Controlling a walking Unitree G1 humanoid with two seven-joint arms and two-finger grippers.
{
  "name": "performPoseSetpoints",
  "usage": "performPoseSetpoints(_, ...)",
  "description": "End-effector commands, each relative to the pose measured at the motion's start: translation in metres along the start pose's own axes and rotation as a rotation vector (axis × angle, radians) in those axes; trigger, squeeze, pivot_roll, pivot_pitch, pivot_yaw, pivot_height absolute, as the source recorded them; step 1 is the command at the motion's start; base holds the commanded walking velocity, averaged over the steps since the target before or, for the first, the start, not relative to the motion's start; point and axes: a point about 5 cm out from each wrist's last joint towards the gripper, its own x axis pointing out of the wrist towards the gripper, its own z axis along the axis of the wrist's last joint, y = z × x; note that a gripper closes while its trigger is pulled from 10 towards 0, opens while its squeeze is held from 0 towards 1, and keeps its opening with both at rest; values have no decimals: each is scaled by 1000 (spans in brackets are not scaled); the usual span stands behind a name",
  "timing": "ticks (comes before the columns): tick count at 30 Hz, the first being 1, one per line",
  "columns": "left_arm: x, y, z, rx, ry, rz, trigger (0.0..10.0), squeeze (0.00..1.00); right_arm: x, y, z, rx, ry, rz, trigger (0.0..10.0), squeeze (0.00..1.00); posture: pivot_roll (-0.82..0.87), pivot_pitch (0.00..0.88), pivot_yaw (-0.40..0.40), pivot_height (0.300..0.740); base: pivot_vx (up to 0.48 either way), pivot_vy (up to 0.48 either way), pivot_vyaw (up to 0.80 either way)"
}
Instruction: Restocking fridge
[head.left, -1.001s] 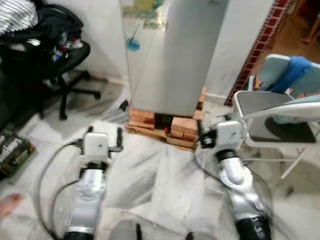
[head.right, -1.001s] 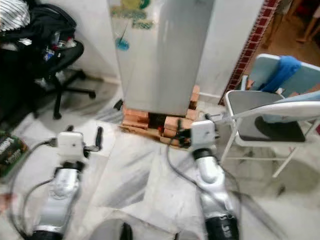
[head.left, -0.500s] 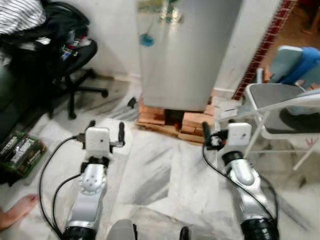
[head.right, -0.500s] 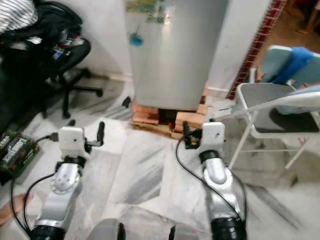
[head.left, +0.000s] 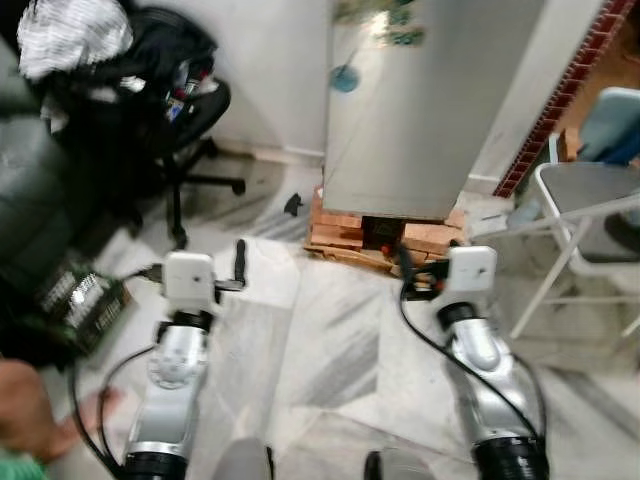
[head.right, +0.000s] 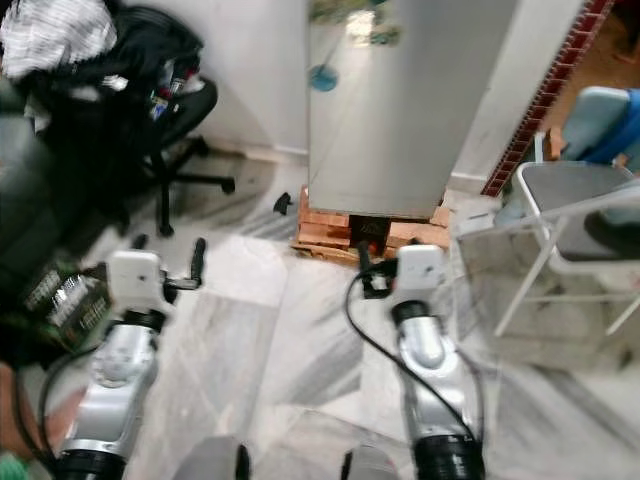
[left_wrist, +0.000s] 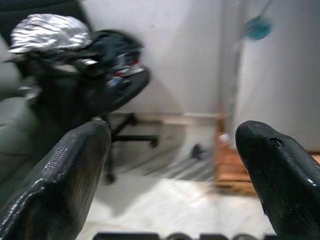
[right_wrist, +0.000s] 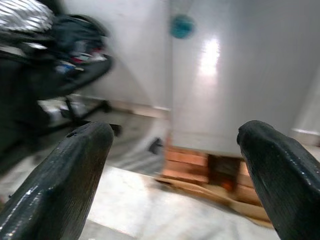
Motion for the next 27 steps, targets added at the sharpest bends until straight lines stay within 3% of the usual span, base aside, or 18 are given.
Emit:
performPoseSetpoints(1,2,-10,5,-13,-22,-34,10000,0,-1,-13,2,-11,-3,-38,10000,0,87,81,26,740,315,364,-800)
performPoseSetpoints(5,2,-13,9,-3,-59,-63,10000,0,-1,-11,1,-15,-7,-27,10000,0,89,83,22,740,425,124,-752)
performPoseSetpoints(21,5,-15,9,-14,-59,-71,10000,0,6,-12,5,11,-19,-12,10000,0,92,75,13,740,438,0,0)
performPoseSetpoints(27,9,-14,6,-41,-26,-47,10000,0,9,-12,6,-1,-21,-8,10000,0,96,77,15,740,418,49,-652)
